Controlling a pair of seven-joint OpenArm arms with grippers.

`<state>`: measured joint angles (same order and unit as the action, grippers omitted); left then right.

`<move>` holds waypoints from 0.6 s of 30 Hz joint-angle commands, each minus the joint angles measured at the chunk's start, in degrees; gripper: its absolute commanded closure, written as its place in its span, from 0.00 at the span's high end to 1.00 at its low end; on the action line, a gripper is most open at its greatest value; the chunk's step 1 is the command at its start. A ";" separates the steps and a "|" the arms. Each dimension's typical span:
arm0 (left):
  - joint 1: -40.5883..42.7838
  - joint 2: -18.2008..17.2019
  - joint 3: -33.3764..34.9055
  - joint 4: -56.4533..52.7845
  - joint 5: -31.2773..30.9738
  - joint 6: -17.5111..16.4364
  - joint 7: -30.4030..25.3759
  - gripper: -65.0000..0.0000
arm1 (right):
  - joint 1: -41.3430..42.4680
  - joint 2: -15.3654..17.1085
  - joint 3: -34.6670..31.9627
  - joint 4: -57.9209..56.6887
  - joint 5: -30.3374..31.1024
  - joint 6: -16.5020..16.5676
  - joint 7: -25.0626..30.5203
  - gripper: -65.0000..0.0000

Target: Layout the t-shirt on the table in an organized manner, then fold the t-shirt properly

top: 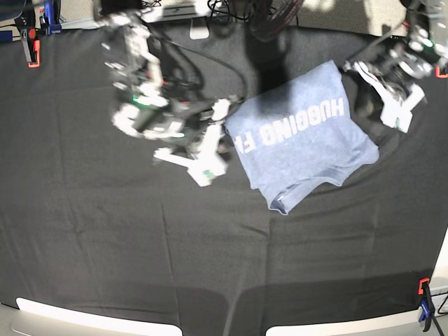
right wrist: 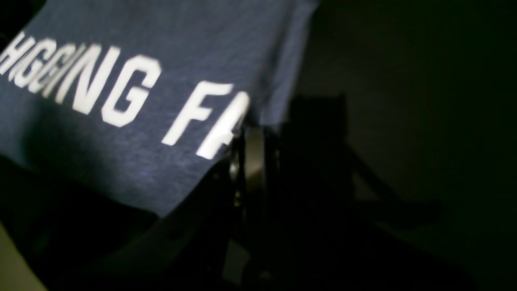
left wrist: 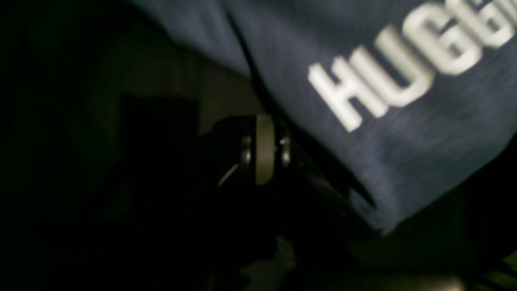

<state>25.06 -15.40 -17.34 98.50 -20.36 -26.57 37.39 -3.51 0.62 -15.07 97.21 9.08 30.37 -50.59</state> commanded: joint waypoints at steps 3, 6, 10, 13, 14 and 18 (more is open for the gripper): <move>-0.13 -0.68 -0.31 -0.74 -0.74 -0.92 -1.36 0.00 | -1.57 -0.28 -4.17 0.83 -1.05 0.24 -0.22 0.00; -0.15 -0.68 -0.31 -0.74 -0.76 -1.70 -1.11 0.00 | -4.96 -0.31 -6.82 2.01 -1.90 0.00 -0.02 0.00; -0.13 -0.76 -0.31 -0.74 -0.74 -2.64 -0.26 0.00 | -8.92 -0.24 -7.43 4.35 -5.03 -2.54 1.09 0.00; -0.11 -1.42 -0.31 -0.74 -0.74 -2.84 0.48 0.00 | -10.19 0.68 -7.13 7.61 -10.60 -5.62 1.05 0.00; -0.09 -1.81 -0.31 -0.74 -0.76 -3.74 0.85 0.00 | -10.38 1.14 -6.73 8.98 -11.93 -6.49 0.74 0.00; 0.22 -3.87 -0.31 -0.63 -1.60 -5.22 4.02 0.00 | -11.74 2.27 -2.60 16.11 -13.55 -7.30 -1.84 0.00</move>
<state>25.10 -18.57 -17.37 97.12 -22.00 -31.59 41.19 -15.44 3.16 -17.47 112.22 -4.69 22.90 -53.28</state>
